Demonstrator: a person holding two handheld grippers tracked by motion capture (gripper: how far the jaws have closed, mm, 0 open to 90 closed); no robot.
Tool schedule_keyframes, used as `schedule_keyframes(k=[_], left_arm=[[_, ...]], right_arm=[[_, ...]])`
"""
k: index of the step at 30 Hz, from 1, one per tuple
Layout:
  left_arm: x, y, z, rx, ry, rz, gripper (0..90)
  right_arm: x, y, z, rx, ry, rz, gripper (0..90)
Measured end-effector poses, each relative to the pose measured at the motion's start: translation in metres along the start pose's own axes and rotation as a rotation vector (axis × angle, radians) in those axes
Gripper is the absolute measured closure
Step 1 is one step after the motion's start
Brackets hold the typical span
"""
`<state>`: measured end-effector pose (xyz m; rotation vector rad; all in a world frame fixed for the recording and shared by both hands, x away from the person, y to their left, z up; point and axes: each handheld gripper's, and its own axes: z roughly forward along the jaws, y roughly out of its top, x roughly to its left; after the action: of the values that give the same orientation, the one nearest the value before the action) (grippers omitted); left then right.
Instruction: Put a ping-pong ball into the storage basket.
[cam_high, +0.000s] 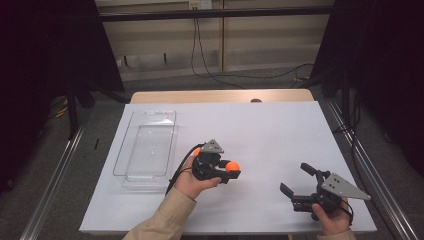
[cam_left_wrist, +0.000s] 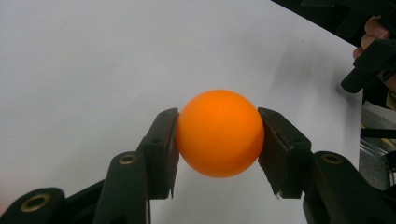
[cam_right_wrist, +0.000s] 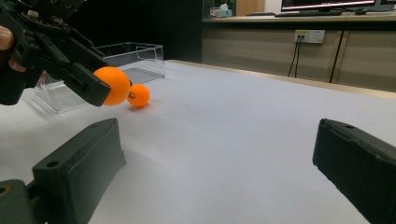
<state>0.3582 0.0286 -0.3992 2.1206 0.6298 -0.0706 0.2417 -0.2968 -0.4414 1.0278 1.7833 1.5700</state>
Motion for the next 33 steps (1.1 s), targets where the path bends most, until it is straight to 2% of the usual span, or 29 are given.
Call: schedule_keyframes(k=[11,33], left_arm=[[0.004,0.002,-0.008,-0.014,0.010,-0.017,51.0],[0.008,0.003,-0.015,-0.024,0.027,-0.021,50.9]], right_arm=[[0.000,0.000,0.000,0.005,0.000,0.001,1.0],[-0.001,0.000,0.001,0.015,-0.013,0.003,0.9]])
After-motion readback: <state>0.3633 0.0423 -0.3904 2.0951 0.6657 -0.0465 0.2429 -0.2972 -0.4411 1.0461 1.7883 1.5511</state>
